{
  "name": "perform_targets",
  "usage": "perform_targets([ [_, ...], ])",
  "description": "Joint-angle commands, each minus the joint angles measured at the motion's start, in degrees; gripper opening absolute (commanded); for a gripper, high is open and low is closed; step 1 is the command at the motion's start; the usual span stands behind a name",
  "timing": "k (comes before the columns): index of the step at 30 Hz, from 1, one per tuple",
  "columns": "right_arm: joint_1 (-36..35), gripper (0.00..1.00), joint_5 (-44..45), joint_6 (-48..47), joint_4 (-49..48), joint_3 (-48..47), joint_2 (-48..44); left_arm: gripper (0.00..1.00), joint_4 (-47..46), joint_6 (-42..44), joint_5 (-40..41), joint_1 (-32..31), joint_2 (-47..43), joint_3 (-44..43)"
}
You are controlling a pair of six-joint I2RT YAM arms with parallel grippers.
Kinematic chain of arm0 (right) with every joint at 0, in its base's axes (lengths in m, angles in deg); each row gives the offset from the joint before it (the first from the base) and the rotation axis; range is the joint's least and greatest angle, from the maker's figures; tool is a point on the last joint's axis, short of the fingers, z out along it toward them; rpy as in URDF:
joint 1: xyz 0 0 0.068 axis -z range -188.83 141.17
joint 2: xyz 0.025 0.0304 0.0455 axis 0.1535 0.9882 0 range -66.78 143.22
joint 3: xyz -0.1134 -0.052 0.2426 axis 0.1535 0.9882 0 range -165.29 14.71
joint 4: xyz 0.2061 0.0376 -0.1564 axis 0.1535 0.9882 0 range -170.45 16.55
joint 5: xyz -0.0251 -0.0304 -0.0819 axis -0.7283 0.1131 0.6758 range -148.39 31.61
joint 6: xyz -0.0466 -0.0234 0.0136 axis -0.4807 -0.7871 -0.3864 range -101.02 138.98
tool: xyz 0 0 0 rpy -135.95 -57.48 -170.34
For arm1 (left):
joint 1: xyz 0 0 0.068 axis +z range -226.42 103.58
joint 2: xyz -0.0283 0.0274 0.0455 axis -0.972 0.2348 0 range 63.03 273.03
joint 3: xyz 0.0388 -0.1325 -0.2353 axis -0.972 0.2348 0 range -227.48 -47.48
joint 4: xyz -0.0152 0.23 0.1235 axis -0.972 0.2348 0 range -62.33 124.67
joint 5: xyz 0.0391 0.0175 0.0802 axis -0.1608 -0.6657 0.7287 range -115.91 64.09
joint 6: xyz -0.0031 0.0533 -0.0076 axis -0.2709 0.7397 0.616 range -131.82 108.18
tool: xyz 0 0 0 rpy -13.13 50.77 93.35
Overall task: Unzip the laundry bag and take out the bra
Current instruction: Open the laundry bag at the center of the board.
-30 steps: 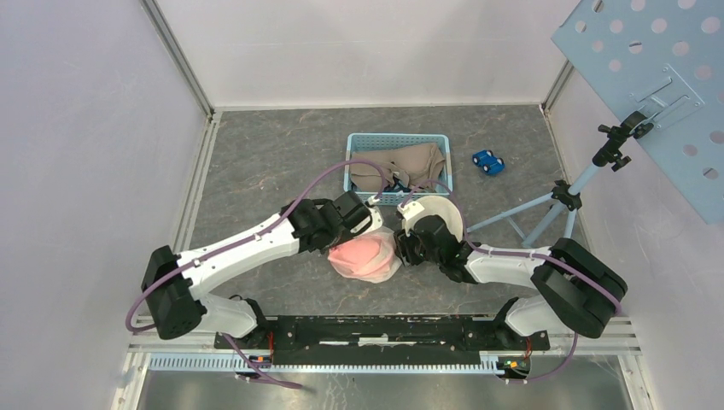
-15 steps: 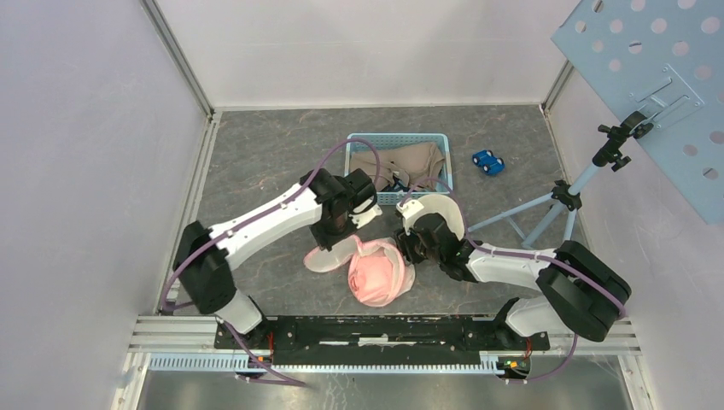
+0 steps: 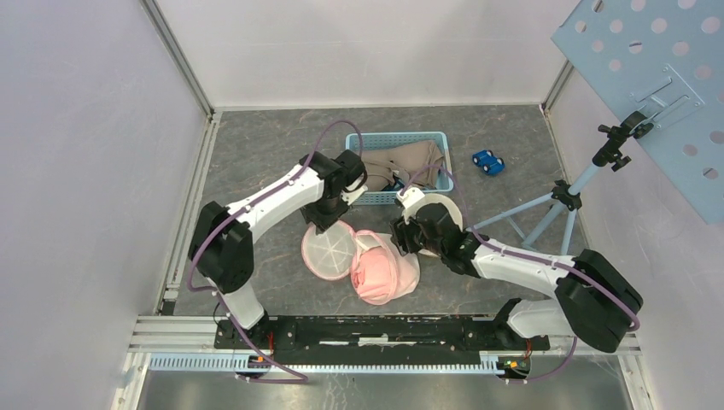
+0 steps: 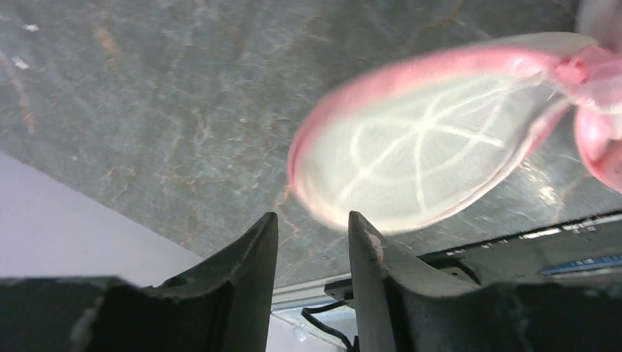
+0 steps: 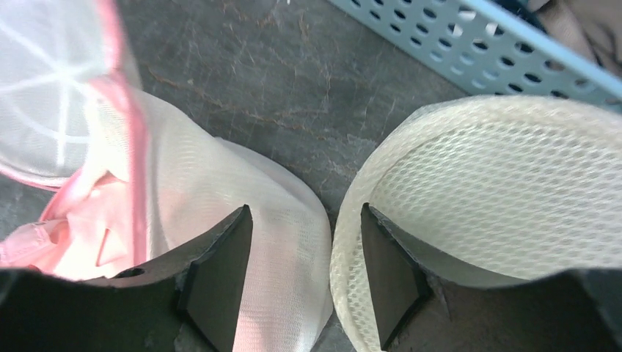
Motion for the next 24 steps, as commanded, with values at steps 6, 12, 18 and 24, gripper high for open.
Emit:
perform_targets([
  [6, 0.4, 0.68, -2.6, -1.6, 2.1, -5.7, -3.9, 0.92, -6.4, -3.5, 9.2, 2.3, -8.1, -4.8],
  [12, -0.8, 0.72, -9.6, -2.5, 3.6, -4.6, -7.9, 1.00, -15.4, -10.8, 0.2, 2.2, -21.1, 2.8],
  [18, -3.8, 0.73, -13.0, -0.4, 5.0, -2.2, -11.5, 1.00, -26.9, -19.8, -2.9, 2.1, -35.3, 15.5],
  [24, -6.3, 0.73, -12.0, 1.6, 4.5, 0.7, -9.8, 1.00, -28.8, -26.6, -10.5, 2.1, -43.2, 19.9],
])
